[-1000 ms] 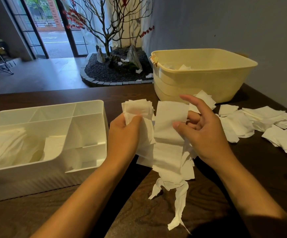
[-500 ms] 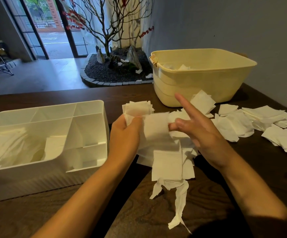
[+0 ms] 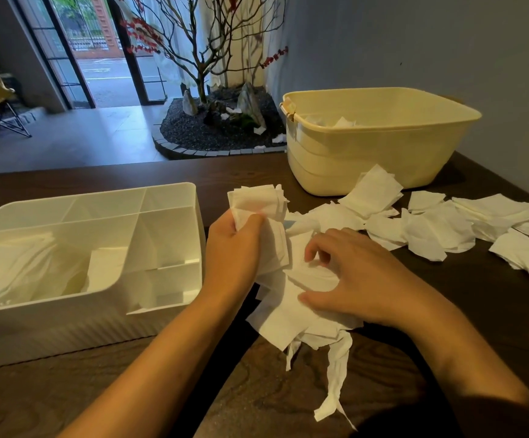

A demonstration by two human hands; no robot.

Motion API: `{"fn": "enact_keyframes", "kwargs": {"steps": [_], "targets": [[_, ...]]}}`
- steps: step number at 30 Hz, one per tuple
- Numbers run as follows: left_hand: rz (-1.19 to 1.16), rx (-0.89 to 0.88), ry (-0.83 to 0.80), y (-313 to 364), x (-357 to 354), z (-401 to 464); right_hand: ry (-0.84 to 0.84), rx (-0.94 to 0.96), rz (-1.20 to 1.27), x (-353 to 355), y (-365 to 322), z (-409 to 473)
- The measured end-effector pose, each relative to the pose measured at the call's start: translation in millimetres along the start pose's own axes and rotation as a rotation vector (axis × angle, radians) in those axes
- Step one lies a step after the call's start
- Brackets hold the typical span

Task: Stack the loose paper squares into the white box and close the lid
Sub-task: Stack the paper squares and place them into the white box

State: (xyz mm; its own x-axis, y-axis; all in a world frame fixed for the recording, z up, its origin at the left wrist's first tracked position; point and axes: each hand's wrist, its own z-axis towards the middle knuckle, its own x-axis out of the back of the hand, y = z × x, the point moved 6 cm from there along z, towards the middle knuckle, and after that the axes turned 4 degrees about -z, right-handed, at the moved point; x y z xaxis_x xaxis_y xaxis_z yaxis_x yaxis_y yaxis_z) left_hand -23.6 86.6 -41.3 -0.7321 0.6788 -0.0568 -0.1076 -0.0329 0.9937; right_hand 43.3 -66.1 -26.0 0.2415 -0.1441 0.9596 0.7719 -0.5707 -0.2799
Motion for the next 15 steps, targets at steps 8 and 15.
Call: {"fn": "enact_keyframes", "kwargs": {"steps": [8,15], "targets": [[0.123,-0.062,0.003,9,3,0,0.283,-0.061,0.124,17,14,1],[0.120,-0.059,-0.054,11,2,1,0.337,0.107,0.795,26,5,-4]]}}
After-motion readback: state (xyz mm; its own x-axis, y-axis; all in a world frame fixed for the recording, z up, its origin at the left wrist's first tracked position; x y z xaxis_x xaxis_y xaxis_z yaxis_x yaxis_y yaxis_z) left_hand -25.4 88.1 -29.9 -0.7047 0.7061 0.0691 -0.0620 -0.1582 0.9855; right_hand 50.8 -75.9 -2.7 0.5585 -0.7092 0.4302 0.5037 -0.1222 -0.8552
